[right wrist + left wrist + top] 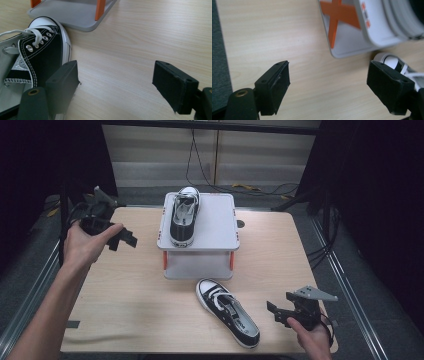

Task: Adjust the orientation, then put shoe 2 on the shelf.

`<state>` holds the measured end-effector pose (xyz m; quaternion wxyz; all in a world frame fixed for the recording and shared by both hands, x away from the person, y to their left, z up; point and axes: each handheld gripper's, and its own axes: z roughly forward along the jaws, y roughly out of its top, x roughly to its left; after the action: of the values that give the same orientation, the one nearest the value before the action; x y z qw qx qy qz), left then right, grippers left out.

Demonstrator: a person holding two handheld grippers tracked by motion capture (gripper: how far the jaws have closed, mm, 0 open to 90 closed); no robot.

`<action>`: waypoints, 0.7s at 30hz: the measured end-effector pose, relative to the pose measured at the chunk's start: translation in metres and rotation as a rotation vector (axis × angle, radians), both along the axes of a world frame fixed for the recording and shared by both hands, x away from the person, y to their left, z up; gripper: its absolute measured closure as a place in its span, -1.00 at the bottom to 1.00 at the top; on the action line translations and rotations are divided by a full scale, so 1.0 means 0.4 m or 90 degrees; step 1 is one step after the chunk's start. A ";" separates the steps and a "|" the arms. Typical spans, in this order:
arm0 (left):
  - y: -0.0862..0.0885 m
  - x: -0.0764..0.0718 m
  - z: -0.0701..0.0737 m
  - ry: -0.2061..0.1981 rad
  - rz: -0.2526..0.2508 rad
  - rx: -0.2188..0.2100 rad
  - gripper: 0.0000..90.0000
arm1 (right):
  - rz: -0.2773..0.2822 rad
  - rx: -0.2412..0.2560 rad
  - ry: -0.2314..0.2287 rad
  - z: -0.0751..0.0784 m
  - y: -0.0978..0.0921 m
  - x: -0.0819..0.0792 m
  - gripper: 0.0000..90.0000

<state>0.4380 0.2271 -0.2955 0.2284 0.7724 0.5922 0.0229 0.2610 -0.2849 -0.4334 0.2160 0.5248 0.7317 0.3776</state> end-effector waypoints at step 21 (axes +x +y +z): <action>0.046 -0.201 -0.208 -0.004 0.006 0.008 -0.63 | 0.124 0.002 0.081 0.042 0.126 0.029 0.09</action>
<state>0.3575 0.2455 -0.3787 0.2254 0.7710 0.5949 0.0298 0.2728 -0.2344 -0.4166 0.1304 0.4743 0.7909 0.3641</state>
